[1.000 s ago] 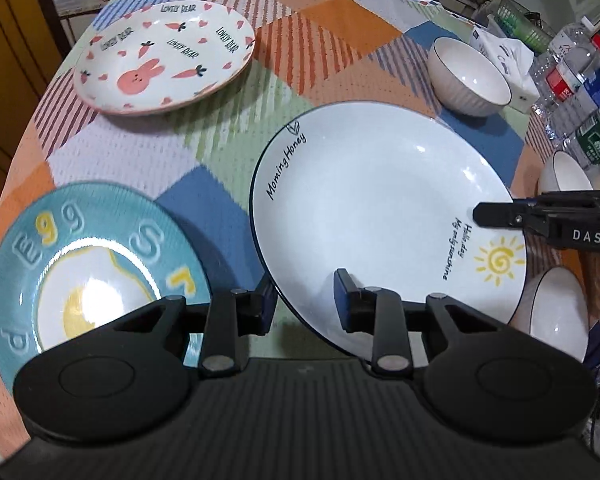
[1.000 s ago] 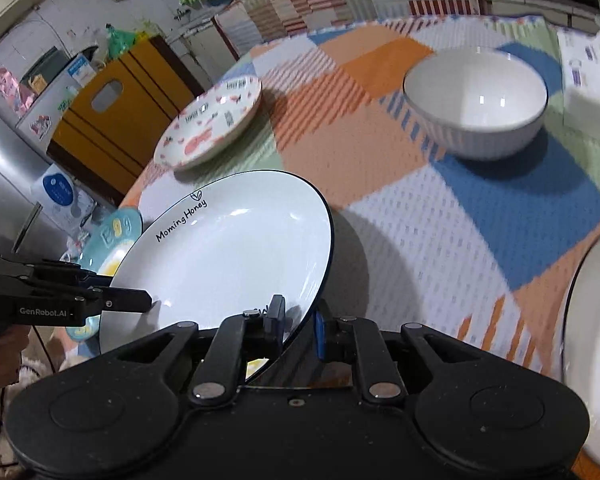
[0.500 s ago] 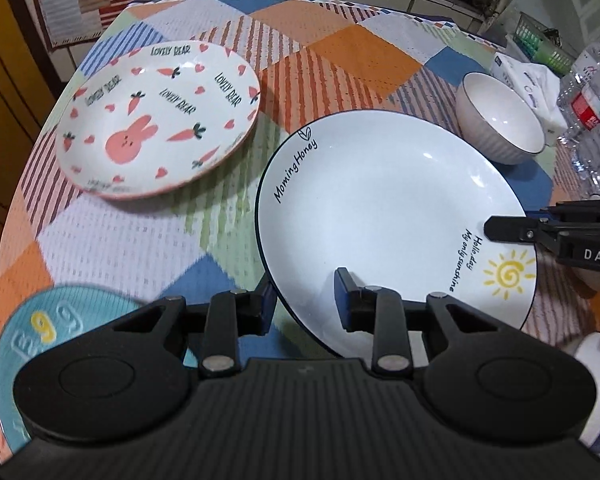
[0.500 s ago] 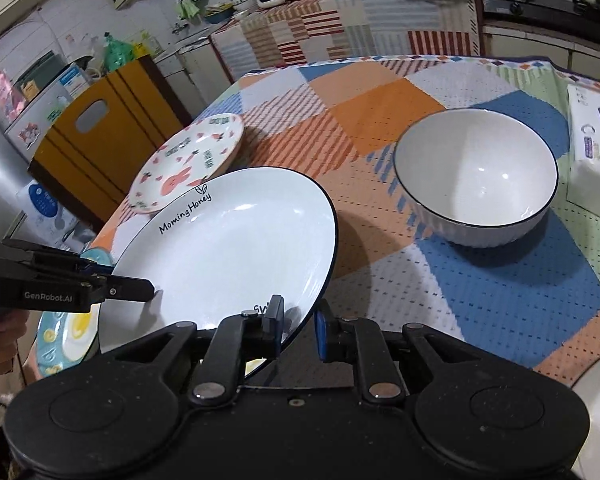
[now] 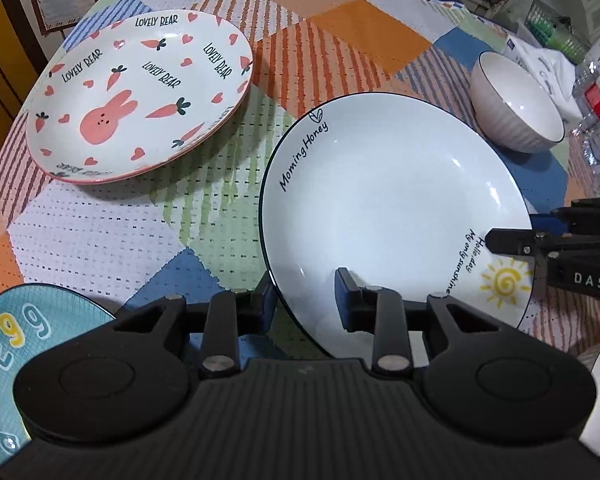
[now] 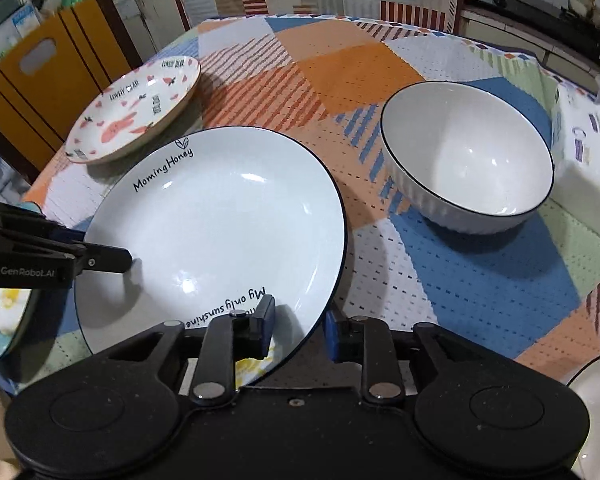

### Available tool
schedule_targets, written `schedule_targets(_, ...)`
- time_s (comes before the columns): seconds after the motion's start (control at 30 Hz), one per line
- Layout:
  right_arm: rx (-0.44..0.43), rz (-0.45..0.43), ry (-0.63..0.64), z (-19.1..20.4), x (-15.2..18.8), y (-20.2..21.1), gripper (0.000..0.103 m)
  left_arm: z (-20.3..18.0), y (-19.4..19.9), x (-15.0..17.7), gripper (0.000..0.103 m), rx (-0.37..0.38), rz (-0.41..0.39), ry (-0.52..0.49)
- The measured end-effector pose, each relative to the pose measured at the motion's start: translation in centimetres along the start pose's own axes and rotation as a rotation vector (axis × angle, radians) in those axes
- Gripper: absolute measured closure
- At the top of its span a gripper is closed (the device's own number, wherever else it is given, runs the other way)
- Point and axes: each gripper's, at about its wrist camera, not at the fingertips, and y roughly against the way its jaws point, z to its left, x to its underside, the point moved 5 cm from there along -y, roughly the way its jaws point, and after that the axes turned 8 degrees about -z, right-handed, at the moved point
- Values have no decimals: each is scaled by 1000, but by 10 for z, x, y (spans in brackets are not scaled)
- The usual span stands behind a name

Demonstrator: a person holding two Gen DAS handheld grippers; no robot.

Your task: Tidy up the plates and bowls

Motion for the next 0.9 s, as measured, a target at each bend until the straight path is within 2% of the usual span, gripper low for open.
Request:
schedule_targets(0.17,23,-3,-37,-1,-1,3,72,2,15,-5,73,5,-5,-7)
schedule_targets(0.3,66,-50,-22,8,2,20,61,3,42,-13,70,4,-26,-48)
schedule_targets(0.37,71,-91,-3,15,4,33,61,5,57,-14,70,19,-31,-58)
schedule_targets(0.5,42,-167,66,35,5,63,59,11,84,-13,70,31,-26,-72)
schedule_targets(0.6,21,-207,111,53,5,84,54,15,101,-14,62,24,-10,-100)
schedule_targets(0.7,7,-236,131,68,4,100,50,17,120,-20,60,14,-47,-135)
schedule_targets(0.9,-56,-289,169,101,0,131,43,24,157,-16,51,18,-60,-187)
